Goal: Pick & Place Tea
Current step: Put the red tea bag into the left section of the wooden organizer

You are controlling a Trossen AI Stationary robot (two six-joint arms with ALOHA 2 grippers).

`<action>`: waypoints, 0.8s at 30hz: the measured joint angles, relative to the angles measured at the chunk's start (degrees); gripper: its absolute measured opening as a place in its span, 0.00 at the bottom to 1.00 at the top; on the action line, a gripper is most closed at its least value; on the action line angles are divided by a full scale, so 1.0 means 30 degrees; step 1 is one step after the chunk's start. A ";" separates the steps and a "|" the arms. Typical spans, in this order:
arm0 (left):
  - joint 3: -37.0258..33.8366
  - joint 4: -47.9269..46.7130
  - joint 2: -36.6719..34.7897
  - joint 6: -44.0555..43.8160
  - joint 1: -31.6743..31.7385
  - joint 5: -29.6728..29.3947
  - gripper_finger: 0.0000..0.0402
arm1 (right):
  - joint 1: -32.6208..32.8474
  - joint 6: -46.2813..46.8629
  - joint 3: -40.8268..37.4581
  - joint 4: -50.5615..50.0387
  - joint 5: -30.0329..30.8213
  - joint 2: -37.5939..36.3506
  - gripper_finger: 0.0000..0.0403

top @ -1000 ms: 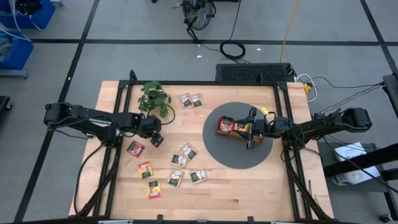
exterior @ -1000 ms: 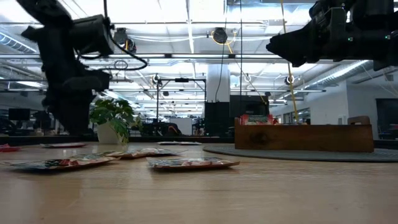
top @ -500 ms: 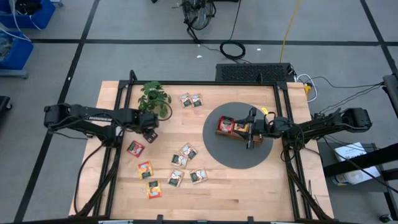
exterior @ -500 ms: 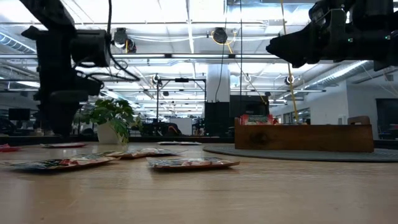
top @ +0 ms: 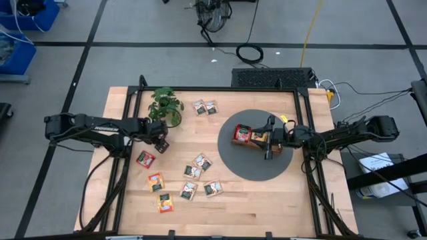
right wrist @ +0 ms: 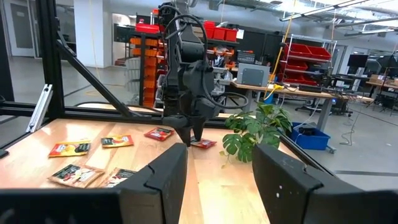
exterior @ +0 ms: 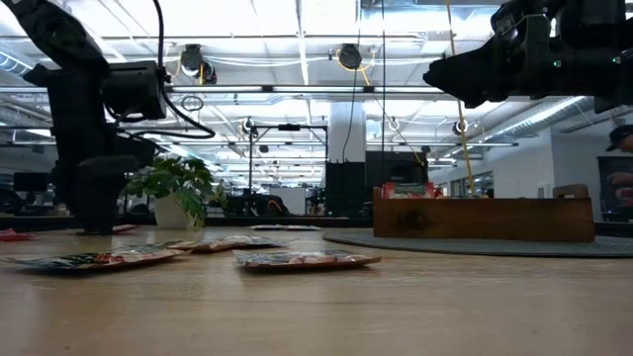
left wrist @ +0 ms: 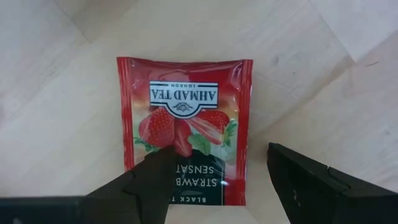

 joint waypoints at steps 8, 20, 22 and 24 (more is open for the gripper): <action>0.0015 0.0327 0.0052 0.0873 -0.0164 -0.0138 0.56 | 0.0000 0.0004 0.0000 0.0000 0.0007 0.0000 0.41; -0.0051 0.0764 0.0116 0.1215 -0.0339 -0.0580 0.03 | 0.0000 0.0004 0.0000 -0.0015 0.0000 0.0000 0.41; -0.0066 0.0919 0.0125 0.1517 -0.0581 -0.0729 0.02 | 0.0001 0.0011 0.0000 -0.0015 0.0000 0.0000 0.41; -0.0047 0.0988 0.0138 0.1928 -0.0985 -0.0839 0.01 | 0.0000 0.0049 0.0000 -0.0015 0.0000 0.0000 0.41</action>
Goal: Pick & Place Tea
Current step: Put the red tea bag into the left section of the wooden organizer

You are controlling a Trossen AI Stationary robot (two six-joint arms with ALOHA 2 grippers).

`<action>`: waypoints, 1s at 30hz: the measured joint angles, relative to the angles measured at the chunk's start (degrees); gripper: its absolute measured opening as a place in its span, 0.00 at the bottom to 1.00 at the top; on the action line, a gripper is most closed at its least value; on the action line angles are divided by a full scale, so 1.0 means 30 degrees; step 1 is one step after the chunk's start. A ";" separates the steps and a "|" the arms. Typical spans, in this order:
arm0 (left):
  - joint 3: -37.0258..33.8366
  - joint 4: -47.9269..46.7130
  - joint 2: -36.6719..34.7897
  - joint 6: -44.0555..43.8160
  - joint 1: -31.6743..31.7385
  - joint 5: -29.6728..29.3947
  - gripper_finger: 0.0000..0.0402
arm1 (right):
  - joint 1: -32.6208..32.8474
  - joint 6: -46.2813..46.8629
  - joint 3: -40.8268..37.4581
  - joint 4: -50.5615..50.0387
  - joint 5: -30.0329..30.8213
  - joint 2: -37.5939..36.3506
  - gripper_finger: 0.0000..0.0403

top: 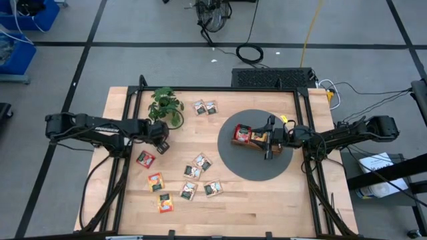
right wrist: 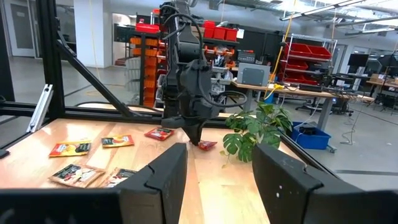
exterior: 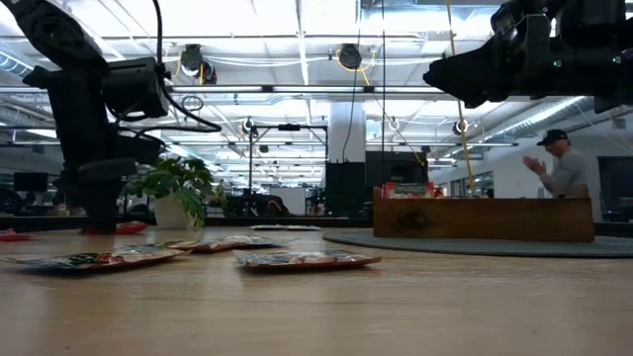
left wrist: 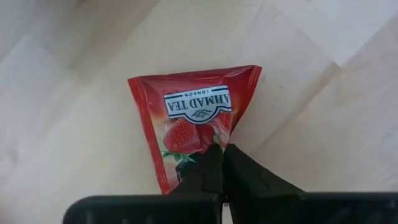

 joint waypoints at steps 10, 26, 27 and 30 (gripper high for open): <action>0.2364 -0.1029 0.0082 0.4808 -0.3551 -0.2638 0.01 | 0.0000 0.0371 0.0000 -0.0002 -0.0005 0.0000 0.41; 0.9109 0.0466 0.4618 1.9919 -0.7430 -1.0646 0.01 | -0.0309 0.2469 0.0101 0.0292 -0.0033 0.0093 0.41; 0.9709 0.0552 0.5359 2.0897 -0.7440 -1.1185 0.01 | -0.0373 0.2759 0.0141 0.0209 -0.0054 0.0109 0.41; 1.1344 0.0376 0.7557 2.4068 -0.7480 -1.2869 0.01 | -0.0533 0.3485 0.0741 0.0005 -0.0609 0.0605 0.41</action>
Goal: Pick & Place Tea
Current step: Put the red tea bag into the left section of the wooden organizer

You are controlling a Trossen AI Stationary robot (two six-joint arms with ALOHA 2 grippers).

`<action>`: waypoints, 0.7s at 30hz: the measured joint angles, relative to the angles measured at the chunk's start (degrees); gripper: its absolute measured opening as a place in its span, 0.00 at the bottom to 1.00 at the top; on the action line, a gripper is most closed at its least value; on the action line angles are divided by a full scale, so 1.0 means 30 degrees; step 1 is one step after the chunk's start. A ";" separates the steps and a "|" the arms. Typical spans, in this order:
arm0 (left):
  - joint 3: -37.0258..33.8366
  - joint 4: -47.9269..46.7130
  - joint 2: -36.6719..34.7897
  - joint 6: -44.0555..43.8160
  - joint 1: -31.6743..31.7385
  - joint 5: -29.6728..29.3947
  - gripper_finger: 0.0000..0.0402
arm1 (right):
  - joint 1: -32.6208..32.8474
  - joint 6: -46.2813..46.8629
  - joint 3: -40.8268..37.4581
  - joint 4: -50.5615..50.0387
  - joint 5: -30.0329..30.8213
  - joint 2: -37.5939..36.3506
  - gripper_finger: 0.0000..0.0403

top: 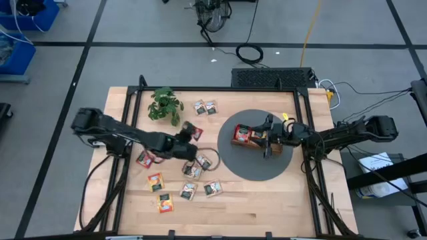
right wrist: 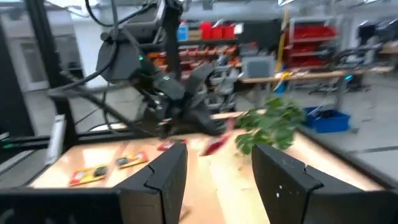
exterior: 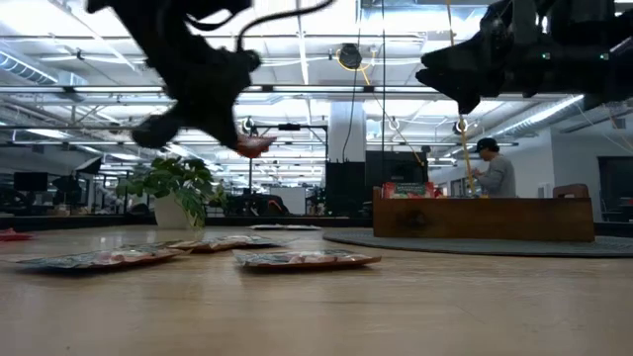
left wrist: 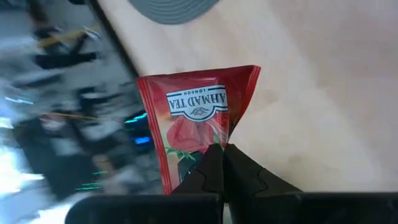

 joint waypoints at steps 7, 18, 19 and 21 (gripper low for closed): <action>0.3566 0.0162 0.4170 0.8128 -0.0028 -0.5793 0.01 | -0.0198 0.0468 0.2757 -0.4129 -0.1208 0.2359 0.41; 0.5975 0.2640 0.6233 1.5395 -0.1595 -0.7577 0.01 | -0.1617 0.0082 0.3280 -0.1492 -0.1042 0.6663 0.42; 0.5967 0.2978 0.6259 1.5735 -0.1773 -0.7383 0.01 | -0.1733 0.0043 0.3288 -0.1077 -0.1364 0.7036 0.42; 0.5941 0.3391 0.6294 1.6239 -0.2028 -0.7021 0.00 | -0.1954 0.0164 0.3504 -0.0693 -0.2283 0.7730 0.44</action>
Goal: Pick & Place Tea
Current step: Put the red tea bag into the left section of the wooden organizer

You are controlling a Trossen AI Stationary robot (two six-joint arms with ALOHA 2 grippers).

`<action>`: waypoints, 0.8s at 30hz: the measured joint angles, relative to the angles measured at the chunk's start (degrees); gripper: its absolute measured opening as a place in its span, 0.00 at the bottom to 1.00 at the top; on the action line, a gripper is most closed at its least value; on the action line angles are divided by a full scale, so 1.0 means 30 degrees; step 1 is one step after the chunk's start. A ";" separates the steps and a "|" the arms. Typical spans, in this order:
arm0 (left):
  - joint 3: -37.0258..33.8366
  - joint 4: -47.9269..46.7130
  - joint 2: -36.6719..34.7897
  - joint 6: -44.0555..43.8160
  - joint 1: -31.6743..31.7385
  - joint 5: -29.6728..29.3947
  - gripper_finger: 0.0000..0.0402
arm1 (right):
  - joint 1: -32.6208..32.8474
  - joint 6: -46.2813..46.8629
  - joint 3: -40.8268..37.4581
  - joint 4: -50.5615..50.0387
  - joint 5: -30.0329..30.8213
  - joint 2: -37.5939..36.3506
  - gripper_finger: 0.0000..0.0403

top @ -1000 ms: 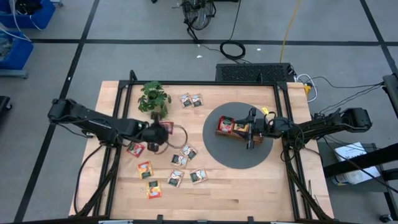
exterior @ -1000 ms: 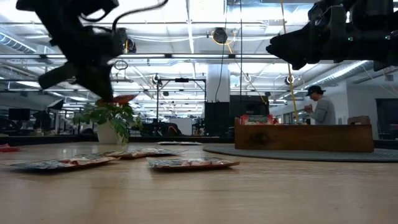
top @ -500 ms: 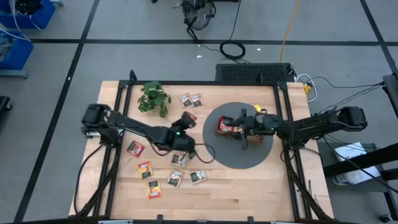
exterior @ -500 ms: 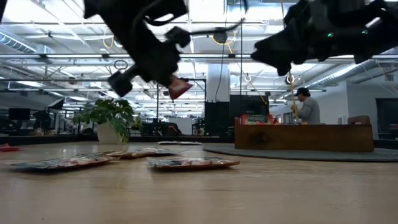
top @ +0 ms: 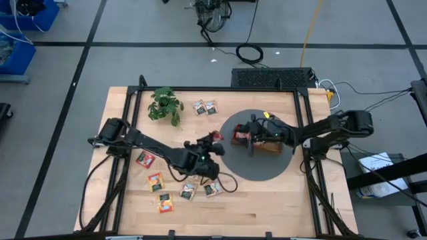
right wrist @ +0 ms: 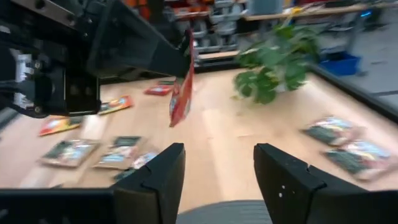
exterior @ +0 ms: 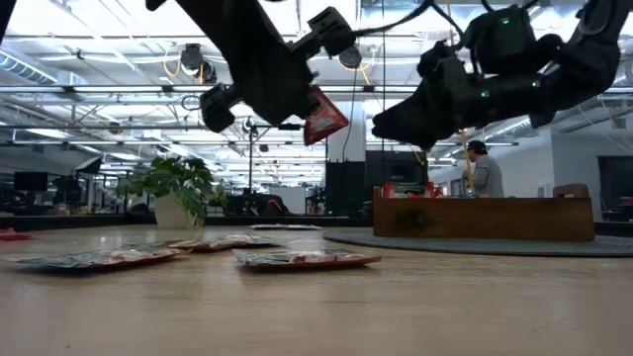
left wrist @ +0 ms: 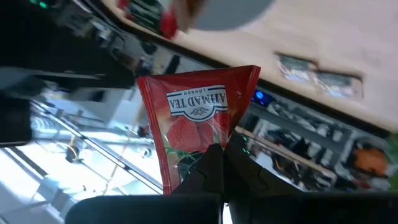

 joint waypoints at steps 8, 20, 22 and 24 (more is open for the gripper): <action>0.0000 0.0390 0.0088 0.0538 -0.0386 0.0308 0.01 | -0.0357 0.1212 0.1905 0.0131 -0.2625 0.1899 0.61; 0.0000 0.0807 0.0088 0.0610 -0.0392 0.0859 0.01 | -0.0339 0.1720 0.4300 -0.0880 -0.5182 0.3703 0.65; 0.0000 0.0917 0.0088 0.0611 -0.0407 0.0970 0.01 | -0.0339 0.1678 0.4272 -0.0848 -0.5216 0.3792 0.62; -0.0007 0.1171 0.0088 0.0690 -0.0407 0.1015 0.01 | -0.0339 0.1580 0.4286 -0.0733 -0.5216 0.3916 0.59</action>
